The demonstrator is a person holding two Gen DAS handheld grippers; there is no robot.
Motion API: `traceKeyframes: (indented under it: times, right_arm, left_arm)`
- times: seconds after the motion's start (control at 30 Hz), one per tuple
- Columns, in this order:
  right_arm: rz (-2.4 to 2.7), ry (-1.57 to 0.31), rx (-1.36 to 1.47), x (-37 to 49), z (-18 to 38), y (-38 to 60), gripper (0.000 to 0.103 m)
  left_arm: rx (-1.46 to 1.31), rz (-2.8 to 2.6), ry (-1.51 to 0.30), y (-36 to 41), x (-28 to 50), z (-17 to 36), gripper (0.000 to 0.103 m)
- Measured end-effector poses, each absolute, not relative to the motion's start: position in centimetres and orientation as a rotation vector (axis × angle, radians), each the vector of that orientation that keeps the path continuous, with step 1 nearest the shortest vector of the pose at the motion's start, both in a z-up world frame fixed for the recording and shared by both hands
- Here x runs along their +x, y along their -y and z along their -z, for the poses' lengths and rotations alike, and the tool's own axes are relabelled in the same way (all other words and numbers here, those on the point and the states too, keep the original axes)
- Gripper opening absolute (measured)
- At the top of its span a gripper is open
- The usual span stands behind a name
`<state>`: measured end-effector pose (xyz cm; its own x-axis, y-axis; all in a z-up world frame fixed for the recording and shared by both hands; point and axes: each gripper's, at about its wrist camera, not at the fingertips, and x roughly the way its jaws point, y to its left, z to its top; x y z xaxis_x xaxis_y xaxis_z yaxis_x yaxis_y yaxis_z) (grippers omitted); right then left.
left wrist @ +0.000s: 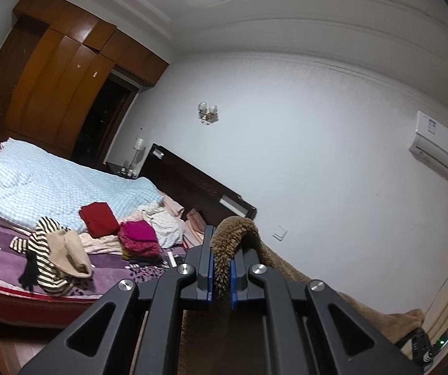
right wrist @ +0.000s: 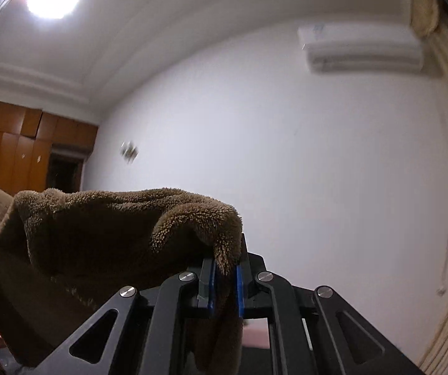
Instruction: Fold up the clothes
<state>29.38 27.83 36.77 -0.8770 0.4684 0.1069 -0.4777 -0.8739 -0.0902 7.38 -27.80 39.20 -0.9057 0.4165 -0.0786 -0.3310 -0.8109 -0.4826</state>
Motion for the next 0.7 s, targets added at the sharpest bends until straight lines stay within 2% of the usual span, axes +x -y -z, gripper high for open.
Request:
traceKeyframes:
  times: [0.4,0.57,0.7]
  right_arm:
    - [-2.413,0.342,0.294,42.3,-37.2,-22.8,0.01]
    - [-2.373,0.375,0.189,43.5,-35.4,-22.3,0.01]
    - [-2.383,0.368,0.031,42.2,-32.3,-23.4,0.01]
  left_arm:
    - [-0.213,-2.576,0.606,25.4,13.4,-38.7,0.009]
    - [-0.337,-2.57,0.562,24.0,13.7,-35.1,0.009]
    - [-0.539,-2.554,0.566,22.5,11.4,-30.9,0.009]
